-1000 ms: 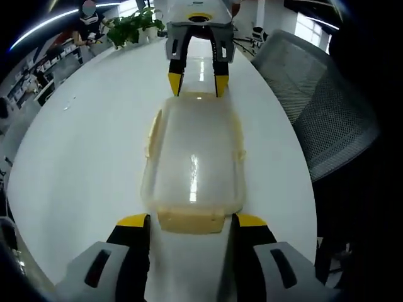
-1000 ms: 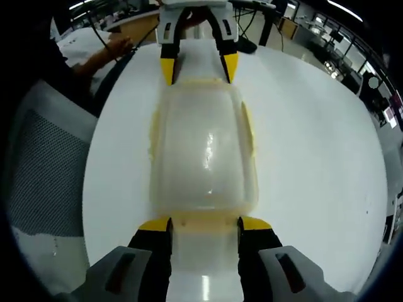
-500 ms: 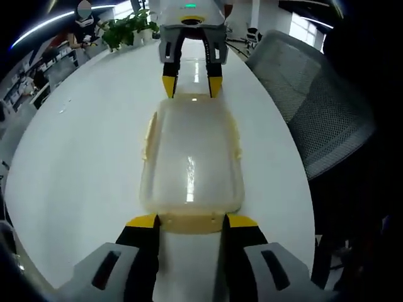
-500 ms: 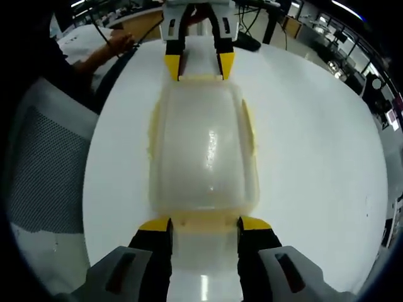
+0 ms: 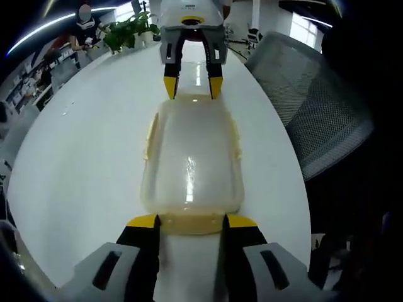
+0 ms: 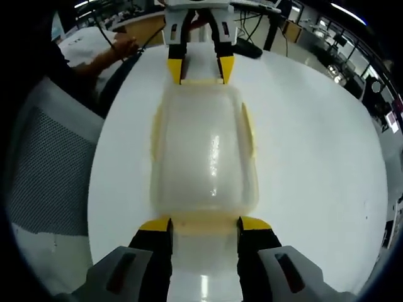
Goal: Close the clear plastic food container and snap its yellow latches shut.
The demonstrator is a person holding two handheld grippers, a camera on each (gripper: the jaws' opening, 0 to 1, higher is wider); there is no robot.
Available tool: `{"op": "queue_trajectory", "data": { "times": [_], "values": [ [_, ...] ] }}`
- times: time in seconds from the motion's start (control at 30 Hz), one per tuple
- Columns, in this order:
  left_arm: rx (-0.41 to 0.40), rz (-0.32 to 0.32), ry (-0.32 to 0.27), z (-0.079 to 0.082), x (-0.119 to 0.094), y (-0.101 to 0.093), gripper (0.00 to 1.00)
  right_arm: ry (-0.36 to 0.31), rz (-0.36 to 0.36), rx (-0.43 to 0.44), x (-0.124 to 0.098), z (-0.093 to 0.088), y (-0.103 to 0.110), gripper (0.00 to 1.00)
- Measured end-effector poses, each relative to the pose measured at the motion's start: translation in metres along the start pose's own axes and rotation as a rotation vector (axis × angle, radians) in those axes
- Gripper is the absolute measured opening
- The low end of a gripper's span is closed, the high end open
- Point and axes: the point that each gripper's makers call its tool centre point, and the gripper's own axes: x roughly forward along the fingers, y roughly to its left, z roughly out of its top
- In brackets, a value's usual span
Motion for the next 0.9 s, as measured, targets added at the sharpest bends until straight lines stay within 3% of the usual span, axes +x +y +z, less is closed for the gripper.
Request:
{"op": "queue_trajectory", "data": {
  "times": [0.5,0.9],
  "values": [
    [-0.025,0.012,-0.002,0.011,-0.021,-0.008,0.38,-0.038,0.012,-0.029,-0.021,0.012,0.003,0.39],
    [-0.021,0.024,-0.017,0.024,-0.036,-0.002,0.38,-0.048,0.023,-0.019,-0.042,0.017,-0.003,0.39]
  ]
}}
